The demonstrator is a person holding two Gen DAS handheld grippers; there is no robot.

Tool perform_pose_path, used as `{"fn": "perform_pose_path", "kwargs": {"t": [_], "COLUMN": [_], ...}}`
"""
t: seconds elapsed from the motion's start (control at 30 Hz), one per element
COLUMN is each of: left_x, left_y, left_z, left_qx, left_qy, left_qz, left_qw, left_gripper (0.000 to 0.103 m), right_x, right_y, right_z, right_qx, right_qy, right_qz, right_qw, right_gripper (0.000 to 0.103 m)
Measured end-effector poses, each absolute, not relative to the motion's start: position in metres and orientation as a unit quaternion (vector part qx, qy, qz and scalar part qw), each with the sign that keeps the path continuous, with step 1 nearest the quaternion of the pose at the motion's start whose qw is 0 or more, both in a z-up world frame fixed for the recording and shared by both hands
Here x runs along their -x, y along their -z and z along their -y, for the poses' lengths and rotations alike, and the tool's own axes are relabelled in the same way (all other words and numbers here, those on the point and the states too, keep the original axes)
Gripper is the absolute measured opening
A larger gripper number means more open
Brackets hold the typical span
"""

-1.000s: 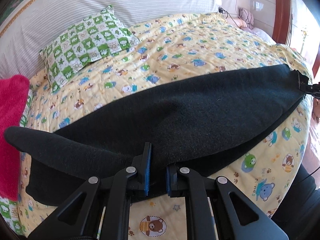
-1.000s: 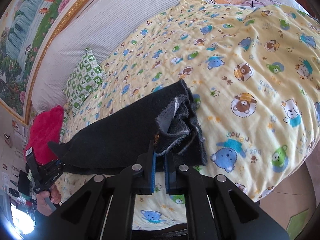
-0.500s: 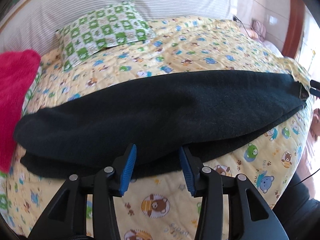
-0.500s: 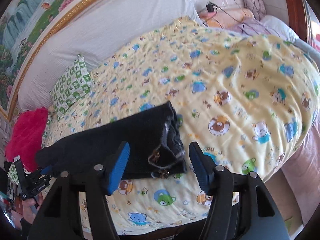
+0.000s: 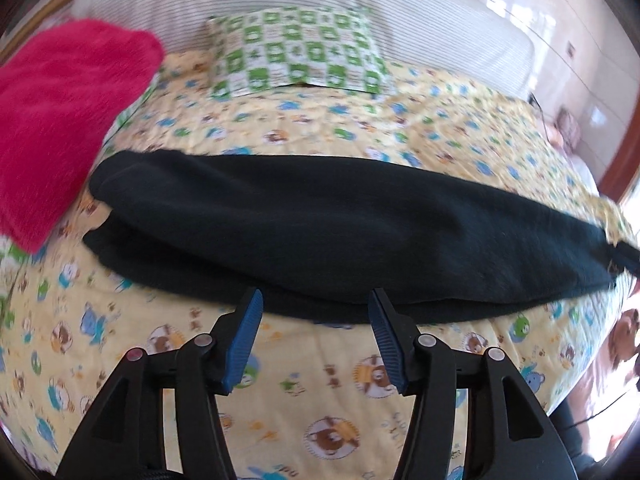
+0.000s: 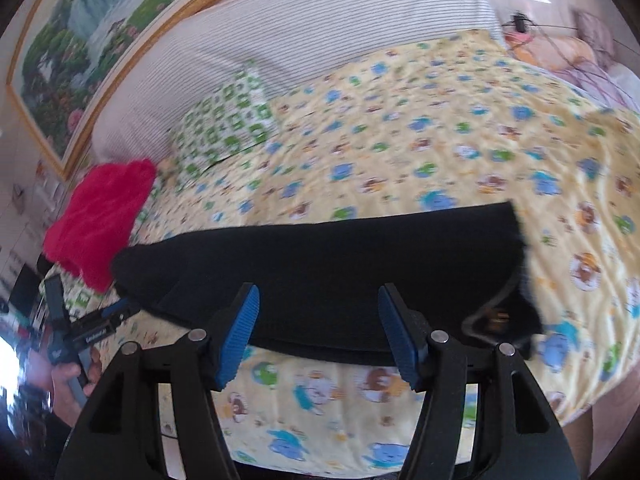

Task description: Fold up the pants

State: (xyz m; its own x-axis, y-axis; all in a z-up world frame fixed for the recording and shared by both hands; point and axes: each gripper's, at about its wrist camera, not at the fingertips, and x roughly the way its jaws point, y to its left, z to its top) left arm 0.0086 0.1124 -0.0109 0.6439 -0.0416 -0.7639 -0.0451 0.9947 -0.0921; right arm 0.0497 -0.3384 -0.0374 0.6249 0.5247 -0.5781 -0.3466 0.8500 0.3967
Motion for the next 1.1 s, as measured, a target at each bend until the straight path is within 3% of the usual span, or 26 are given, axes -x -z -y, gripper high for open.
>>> {"fn": "perform_pose_path", "kwargs": {"t": [0.5,1.1], "left_x": [-0.004,-0.018], "left_y": [0.006,0.004], "left_z": [-0.180,-0.206], "left_qx": [0.139,0.183], "left_qy": [-0.065,-0.100], "left_qz": [-0.416,-0.411], "left_qw": [0.896,0.888], "left_gripper": [0.060,0.065], "right_x": [-0.052,-0.057], "right_y": [0.049,0.065], "right_z": [0.195,0.127], "right_qx": [0.022,0.121], "right_qy": [-0.389,-0.416], "right_qz": [-0.360,-0.360], "right_qw": [0.848,0.827], "right_gripper": [0.063,0.063]}}
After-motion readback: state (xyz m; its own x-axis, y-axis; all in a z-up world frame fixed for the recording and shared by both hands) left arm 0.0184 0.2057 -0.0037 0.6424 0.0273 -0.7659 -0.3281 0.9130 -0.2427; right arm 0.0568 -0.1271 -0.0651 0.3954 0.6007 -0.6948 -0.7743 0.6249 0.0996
